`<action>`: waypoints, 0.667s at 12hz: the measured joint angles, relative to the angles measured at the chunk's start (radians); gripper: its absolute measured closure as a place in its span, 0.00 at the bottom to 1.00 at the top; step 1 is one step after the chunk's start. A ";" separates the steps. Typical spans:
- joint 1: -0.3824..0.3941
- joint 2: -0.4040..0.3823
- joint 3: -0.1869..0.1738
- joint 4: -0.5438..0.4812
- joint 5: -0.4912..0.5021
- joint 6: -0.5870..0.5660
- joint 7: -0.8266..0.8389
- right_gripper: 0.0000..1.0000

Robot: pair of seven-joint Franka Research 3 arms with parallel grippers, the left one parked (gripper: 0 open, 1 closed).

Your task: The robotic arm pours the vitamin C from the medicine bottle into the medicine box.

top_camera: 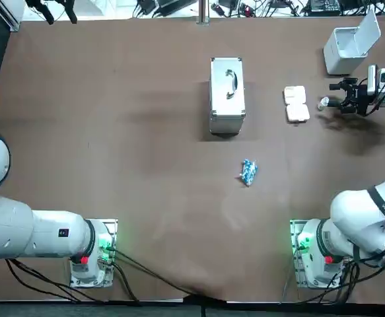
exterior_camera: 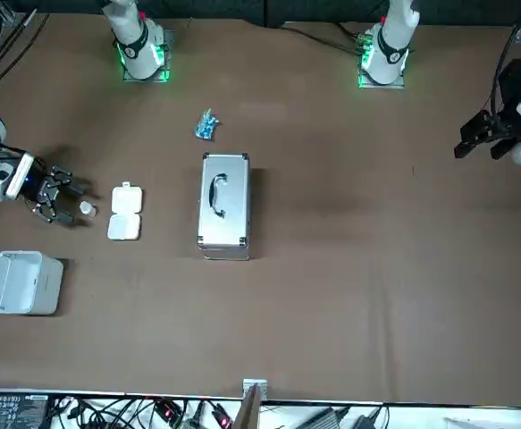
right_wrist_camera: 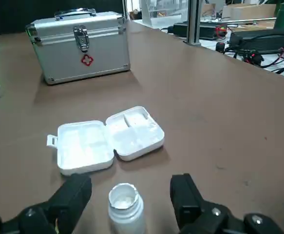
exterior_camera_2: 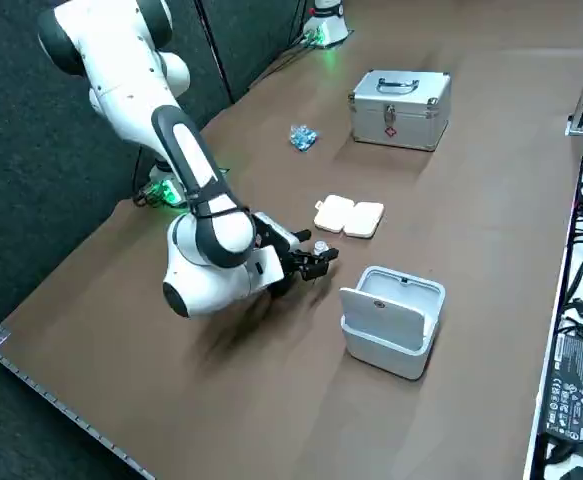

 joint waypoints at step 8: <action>-0.005 0.070 0.000 0.000 0.058 -0.031 -0.089 0.00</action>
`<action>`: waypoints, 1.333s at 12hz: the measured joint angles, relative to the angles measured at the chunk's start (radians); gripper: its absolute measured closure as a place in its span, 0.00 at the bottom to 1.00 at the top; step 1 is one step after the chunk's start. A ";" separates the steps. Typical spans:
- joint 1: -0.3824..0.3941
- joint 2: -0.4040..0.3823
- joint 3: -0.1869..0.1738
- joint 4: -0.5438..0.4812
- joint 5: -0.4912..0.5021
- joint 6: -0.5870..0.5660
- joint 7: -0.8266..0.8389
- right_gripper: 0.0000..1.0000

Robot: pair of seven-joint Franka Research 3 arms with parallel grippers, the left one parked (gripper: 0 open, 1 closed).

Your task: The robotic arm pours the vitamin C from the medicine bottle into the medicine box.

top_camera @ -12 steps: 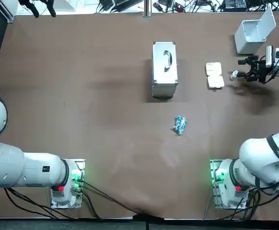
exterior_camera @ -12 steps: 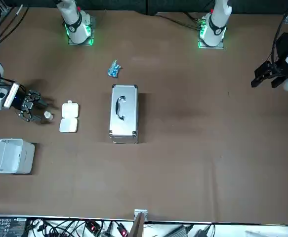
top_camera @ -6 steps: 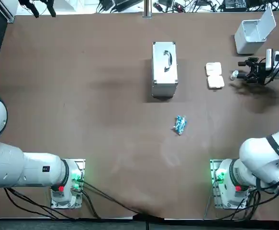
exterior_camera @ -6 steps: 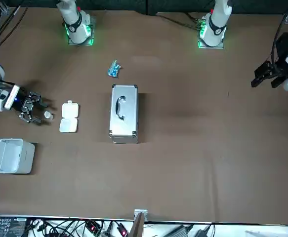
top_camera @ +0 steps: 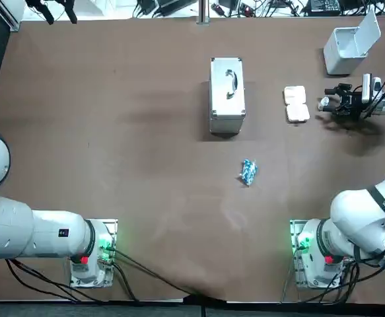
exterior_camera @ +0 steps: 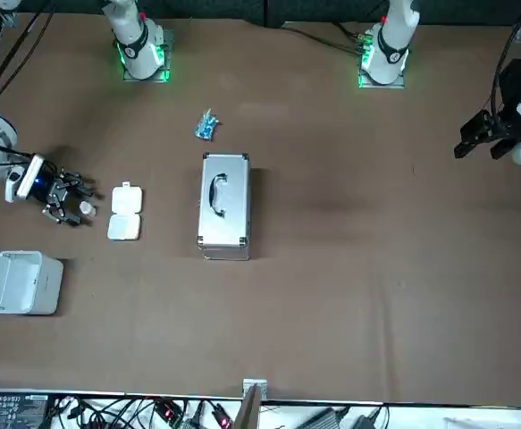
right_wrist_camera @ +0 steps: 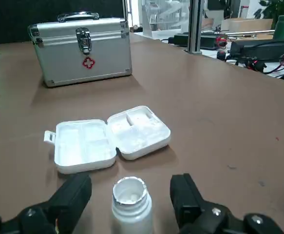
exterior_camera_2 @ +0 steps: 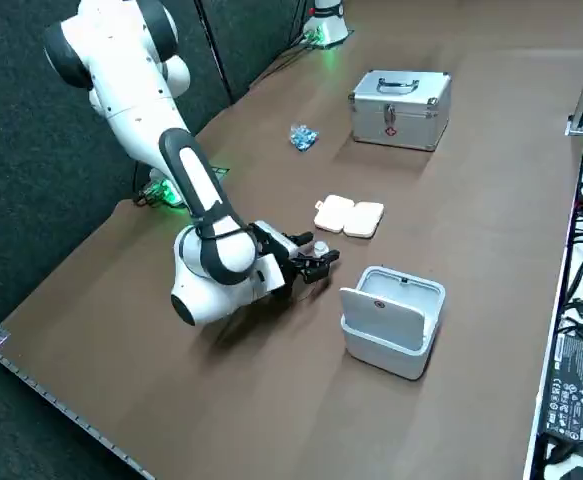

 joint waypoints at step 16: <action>-0.022 0.113 -0.002 0.070 0.059 -0.062 -0.073 0.07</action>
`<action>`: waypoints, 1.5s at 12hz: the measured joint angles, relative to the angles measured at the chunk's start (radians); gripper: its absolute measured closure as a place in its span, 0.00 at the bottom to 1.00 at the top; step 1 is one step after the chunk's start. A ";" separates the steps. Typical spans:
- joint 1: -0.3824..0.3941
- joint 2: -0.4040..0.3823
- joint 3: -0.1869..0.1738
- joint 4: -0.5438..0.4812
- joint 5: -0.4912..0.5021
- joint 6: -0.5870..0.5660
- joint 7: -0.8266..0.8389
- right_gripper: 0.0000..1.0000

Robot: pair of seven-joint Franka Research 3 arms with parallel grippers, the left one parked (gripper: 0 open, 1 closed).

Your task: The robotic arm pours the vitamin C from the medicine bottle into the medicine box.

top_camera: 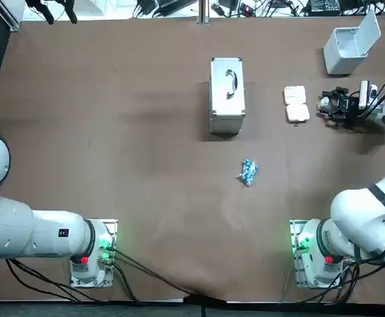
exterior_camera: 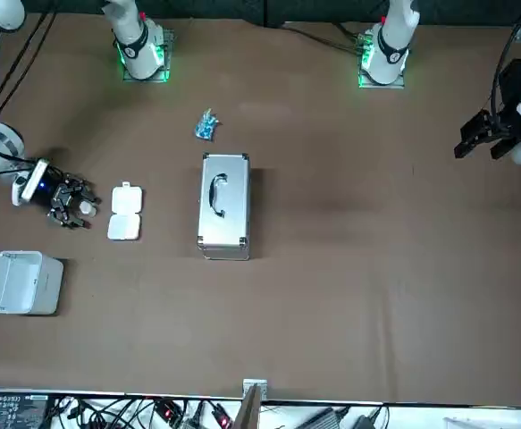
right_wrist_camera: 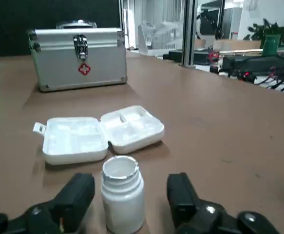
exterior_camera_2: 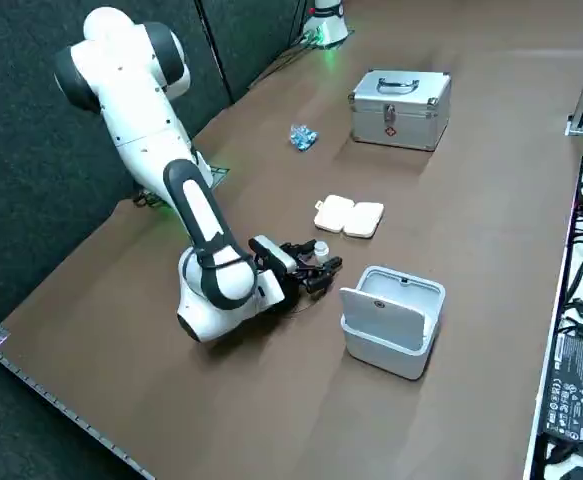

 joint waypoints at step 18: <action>-0.005 0.010 0.005 0.014 0.003 -0.024 -0.005 0.52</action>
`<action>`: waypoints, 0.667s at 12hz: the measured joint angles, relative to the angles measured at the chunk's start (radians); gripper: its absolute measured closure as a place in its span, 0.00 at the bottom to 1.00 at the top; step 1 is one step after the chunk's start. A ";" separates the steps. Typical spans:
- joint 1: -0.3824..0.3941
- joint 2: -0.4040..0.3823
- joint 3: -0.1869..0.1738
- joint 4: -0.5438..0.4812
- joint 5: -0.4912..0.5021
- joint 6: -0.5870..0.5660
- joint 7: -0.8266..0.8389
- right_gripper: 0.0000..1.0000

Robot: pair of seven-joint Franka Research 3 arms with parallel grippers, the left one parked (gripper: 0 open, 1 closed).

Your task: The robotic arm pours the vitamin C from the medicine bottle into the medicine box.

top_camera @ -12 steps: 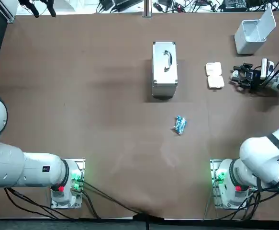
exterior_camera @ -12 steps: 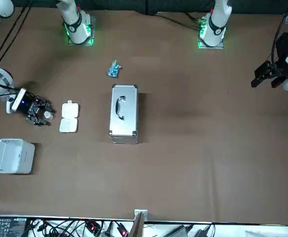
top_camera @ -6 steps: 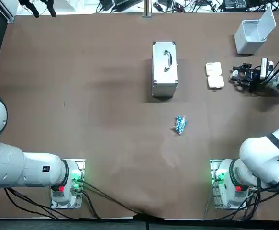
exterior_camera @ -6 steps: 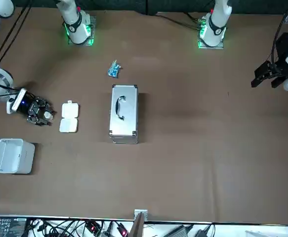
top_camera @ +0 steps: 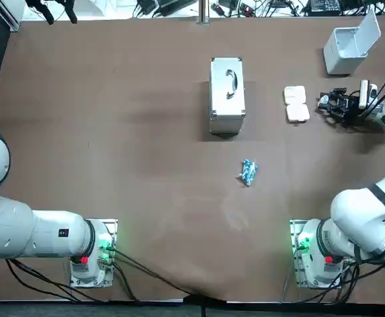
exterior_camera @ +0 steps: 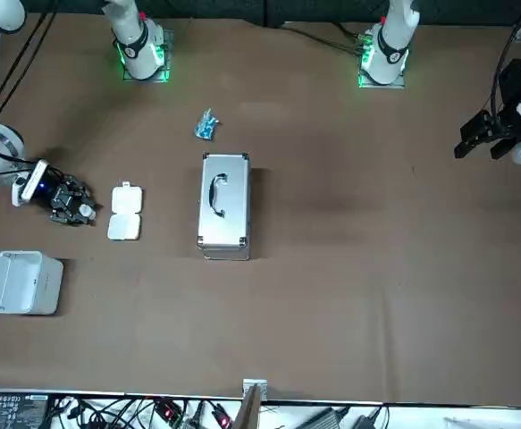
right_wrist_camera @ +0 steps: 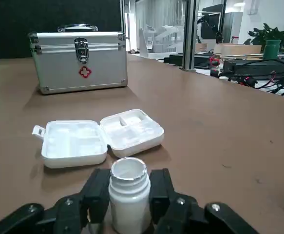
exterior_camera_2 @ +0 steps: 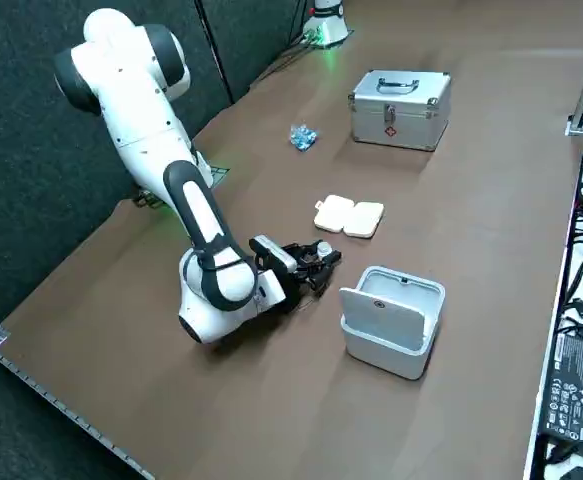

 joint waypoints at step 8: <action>0.024 -0.026 0.005 0.006 0.000 0.001 0.034 0.57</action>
